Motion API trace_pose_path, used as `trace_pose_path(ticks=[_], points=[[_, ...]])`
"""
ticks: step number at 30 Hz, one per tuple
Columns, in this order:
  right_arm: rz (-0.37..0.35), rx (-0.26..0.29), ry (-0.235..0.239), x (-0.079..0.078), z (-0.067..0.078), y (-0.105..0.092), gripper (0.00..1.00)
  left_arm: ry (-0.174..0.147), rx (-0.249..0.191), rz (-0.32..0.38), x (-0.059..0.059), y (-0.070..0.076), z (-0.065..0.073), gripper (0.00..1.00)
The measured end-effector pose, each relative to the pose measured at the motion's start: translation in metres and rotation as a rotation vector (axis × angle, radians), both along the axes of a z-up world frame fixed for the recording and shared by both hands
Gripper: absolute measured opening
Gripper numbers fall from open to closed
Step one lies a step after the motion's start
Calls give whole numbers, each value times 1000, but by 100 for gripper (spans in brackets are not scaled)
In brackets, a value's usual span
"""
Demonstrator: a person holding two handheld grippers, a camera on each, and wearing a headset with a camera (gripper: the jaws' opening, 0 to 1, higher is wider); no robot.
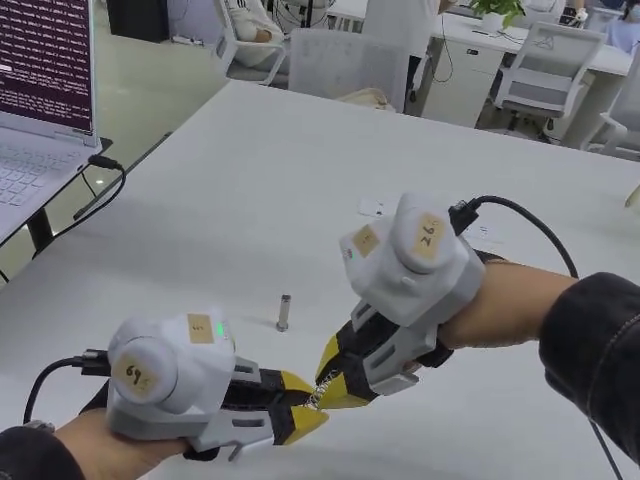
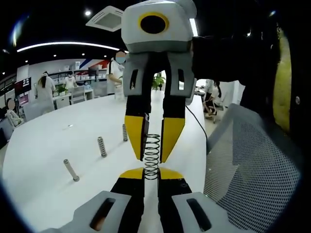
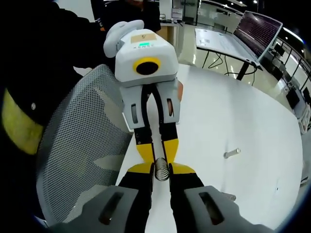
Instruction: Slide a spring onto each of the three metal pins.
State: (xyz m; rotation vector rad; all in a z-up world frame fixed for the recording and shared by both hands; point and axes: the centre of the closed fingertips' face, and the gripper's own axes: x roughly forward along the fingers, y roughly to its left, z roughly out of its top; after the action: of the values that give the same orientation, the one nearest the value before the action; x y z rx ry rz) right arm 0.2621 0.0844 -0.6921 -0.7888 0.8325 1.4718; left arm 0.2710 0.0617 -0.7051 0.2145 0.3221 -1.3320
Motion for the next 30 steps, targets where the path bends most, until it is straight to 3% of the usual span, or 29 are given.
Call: trace_pose_path(ticks=[21, 30], points=[[0, -7, 38, -1, -6, 1, 8, 2, -4, -6, 0, -1, 0, 1], [-2, -23, 26, 3, -5, 1, 8, 8, -15, 22, 4, 1, 0, 3]])
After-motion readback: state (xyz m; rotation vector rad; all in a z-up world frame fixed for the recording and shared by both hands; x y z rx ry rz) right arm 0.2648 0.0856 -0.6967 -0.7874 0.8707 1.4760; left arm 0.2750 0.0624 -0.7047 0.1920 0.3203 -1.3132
